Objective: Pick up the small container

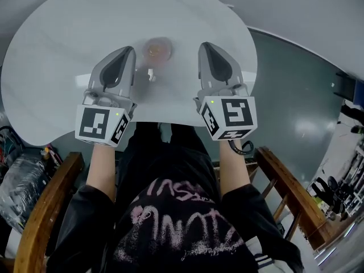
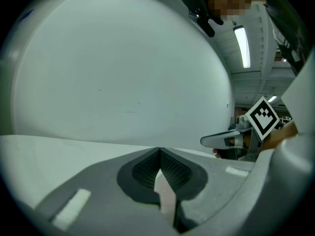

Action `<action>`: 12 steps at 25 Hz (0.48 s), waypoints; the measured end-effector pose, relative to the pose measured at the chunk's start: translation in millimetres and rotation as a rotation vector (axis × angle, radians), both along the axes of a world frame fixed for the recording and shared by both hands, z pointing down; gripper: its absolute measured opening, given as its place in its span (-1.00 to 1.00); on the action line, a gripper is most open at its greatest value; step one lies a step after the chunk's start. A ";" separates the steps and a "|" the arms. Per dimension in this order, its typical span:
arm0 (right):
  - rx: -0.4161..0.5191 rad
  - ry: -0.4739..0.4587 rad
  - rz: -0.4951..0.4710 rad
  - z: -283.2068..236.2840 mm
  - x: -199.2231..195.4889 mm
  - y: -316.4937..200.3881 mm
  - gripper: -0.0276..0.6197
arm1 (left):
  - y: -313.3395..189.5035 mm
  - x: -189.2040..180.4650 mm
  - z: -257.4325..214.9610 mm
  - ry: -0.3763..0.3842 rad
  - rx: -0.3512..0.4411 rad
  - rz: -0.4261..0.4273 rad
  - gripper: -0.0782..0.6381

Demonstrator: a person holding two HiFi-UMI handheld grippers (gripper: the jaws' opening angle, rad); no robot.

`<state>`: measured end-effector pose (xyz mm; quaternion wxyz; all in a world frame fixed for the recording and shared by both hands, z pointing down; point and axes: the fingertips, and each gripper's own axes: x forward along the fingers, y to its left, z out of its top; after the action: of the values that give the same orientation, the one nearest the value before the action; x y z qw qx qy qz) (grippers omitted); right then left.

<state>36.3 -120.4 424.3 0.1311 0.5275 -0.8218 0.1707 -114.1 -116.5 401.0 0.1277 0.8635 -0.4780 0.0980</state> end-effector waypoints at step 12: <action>-0.040 -0.013 0.001 24.1 -0.2 6.1 -0.89 | 0.2 3.7 23.2 0.002 -0.030 0.015 -0.78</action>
<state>36.1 -114.4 448.4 0.1362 0.5241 -0.8188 0.1903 -110.4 -116.3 424.3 0.1403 0.8652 -0.4698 0.1051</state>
